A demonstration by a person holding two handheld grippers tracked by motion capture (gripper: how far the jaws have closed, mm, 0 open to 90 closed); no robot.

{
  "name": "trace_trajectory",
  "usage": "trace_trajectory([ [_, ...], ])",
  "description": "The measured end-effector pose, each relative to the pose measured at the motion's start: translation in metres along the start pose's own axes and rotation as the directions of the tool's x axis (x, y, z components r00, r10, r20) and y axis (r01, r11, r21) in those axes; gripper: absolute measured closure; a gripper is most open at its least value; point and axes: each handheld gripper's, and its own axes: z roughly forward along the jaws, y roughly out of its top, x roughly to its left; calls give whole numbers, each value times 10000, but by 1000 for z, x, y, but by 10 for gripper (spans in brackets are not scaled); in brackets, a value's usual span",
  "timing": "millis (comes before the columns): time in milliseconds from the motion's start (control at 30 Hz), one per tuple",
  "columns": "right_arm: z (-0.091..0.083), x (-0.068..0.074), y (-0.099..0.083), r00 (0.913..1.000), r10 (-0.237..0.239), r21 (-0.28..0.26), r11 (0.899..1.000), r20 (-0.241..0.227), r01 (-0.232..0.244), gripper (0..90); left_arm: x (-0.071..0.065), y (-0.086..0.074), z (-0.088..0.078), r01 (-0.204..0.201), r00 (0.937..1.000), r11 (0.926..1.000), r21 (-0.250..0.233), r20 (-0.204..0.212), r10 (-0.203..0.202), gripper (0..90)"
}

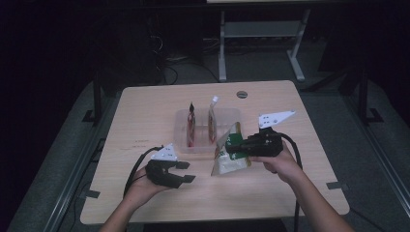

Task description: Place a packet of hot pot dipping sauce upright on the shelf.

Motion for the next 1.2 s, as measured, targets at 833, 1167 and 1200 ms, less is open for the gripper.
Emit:
trace_trajectory([
  [833, -30, -48, 49, 9899, -48, -125, 9999, 1413, 67, 900, 8, -15, 4, 49, 10000, 9978, 666, -64, -45, 208],
  [1167, -34, -70, 51, 9842, 206, -6, 9998, 1759, -208, 900, 8, -15, 6, 127, 9999, 9971, 747, -28, -125, 209],
  [1200, -34, -70, 51, 9834, 243, -4, 9997, 1801, -246, 900, 8, -15, 6, 125, 9999, 9972, 741, -31, -123, 209],
])
